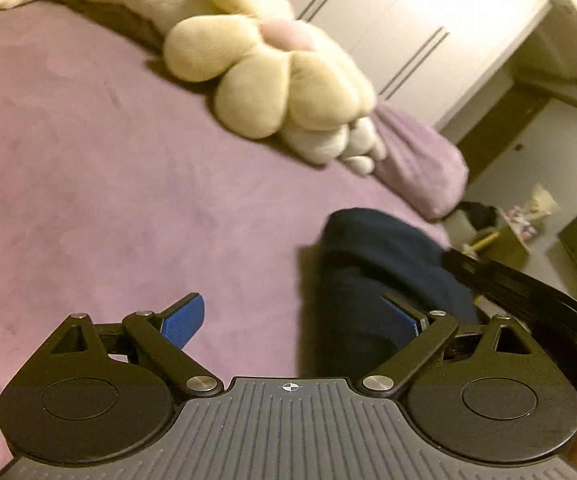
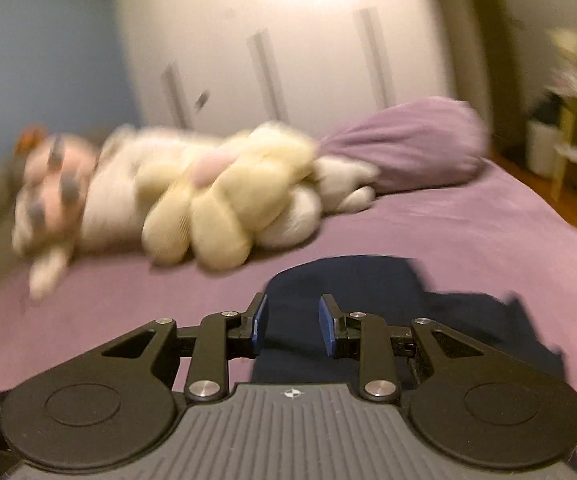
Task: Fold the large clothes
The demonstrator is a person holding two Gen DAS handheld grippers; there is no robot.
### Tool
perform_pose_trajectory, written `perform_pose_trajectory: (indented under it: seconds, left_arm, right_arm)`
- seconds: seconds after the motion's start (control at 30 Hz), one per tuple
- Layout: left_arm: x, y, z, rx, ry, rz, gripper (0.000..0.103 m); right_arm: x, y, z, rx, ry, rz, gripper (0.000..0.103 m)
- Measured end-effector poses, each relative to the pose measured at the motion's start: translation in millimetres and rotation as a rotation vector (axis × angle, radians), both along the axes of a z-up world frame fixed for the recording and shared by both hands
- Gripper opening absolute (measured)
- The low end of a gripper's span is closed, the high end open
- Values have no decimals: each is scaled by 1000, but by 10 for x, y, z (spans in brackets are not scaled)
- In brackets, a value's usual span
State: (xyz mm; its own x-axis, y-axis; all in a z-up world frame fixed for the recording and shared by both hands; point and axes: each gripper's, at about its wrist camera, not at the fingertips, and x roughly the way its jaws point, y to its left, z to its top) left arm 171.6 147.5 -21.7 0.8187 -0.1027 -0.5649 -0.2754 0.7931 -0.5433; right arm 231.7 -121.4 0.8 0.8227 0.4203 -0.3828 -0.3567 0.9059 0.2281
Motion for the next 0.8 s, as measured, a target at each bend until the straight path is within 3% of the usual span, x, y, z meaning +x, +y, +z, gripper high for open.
perform_pose_trajectory:
  seconds: [0.1,0.2,0.33,0.4,0.47,0.57,0.6,0.73,0.8]
  left_arm:
    - [74,-37,-61,20,16,-1,97]
    - [148,-113,-97,31,40,-22,97]
    - [454,-325,-160,51,52,-68,97]
    - [573,-510,-109,80,29,-102,97]
    - [704,-739,-29,117,-5,-129,97]
    - [937,-1094,11,138,-29,-154,97]
    - [1028,-1224,-1,144,-33,-162,97]
    - [1311,-1661,-156,229,-24,-158,98]
    - [1462,-1766,-297,259,28,-160,98]
  right_arm:
    - [320,594,-167,-181,9,17,27]
    - [646,895,-451,-332,1,7,27]
    - [857,947,-848,-541,-55,-4,28]
    - [914,779,-959,-597,-96,-95,28]
    - [990,367,-1054,-518,-62,-230,28]
    - [989,-401,-1226,-289,62,-404,26]
    - [911,-610,-1262,-217,70,-438,21]
    - [687,-835,-1347,-162,40,-457,20]
    - [667,-896,-1366,-120,33,-454,20]
